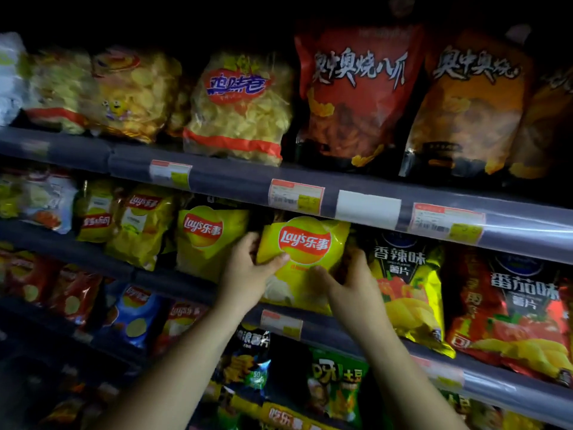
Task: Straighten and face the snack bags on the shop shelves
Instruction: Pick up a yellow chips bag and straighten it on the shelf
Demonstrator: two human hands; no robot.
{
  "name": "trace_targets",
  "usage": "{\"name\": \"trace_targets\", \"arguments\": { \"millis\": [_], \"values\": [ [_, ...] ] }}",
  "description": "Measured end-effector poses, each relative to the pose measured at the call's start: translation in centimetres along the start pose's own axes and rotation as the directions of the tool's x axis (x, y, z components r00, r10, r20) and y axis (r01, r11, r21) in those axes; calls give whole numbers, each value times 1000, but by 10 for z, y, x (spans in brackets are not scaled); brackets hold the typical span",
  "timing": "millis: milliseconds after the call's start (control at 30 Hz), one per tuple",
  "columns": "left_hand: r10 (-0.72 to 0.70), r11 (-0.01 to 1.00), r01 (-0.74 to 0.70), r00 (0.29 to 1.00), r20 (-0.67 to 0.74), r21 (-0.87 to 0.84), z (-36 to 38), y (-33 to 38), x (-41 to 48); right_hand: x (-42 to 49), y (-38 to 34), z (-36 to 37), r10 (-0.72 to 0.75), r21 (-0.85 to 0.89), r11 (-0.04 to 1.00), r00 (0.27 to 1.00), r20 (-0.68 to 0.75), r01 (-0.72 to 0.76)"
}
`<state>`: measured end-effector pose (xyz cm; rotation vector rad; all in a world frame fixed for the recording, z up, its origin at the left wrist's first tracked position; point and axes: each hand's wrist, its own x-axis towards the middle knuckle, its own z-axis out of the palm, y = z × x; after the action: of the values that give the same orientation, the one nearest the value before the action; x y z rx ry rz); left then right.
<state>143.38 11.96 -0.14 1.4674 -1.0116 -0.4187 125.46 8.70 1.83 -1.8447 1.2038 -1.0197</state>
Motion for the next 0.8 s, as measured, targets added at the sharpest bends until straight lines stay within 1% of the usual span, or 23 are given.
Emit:
{"name": "trace_targets", "arguments": {
  "millis": [100,167,233,367,433,500,567,600,667,733,767,800],
  "values": [
    [23,996,-30,996,81,80,13,-11,12,3,-5,12,115,-65,992,992,58,-111],
    [27,991,-44,991,135,125,17,-13,16,2,-7,18,153,-83,986,987,58,-148],
    [37,979,-65,989,144,194,18,-13,19,3,-9,22,166,-82,983,986,32,-163],
    [19,968,-60,986,166,245,14,-14,21,2,-14,22,165,-70,984,986,18,-164],
    [35,965,-82,982,188,248,9,-7,13,-3,-16,19,152,-99,984,988,12,-150],
    [74,959,-125,977,202,255,-2,-3,-1,-12,-20,14,58,-141,988,998,-36,-62],
    [177,951,-209,972,155,227,-24,-1,-16,-19,-29,9,-52,-212,977,994,-99,30],
    [244,945,-260,964,105,197,-38,0,-23,-21,-34,7,-106,-239,968,987,-122,74],
    [326,936,-310,942,-77,165,-71,-2,-27,-19,-46,14,-195,-225,961,972,-131,163],
    [332,936,-283,907,-259,209,-98,-13,-16,-14,-60,35,-229,-198,957,971,-66,212],
    [312,941,-247,898,-311,231,-108,-19,-9,-8,-65,50,-230,-176,959,973,-21,223],
    [260,952,-185,910,-323,243,-116,-24,0,0,-69,67,-221,-148,963,975,31,223]
  ]
}}
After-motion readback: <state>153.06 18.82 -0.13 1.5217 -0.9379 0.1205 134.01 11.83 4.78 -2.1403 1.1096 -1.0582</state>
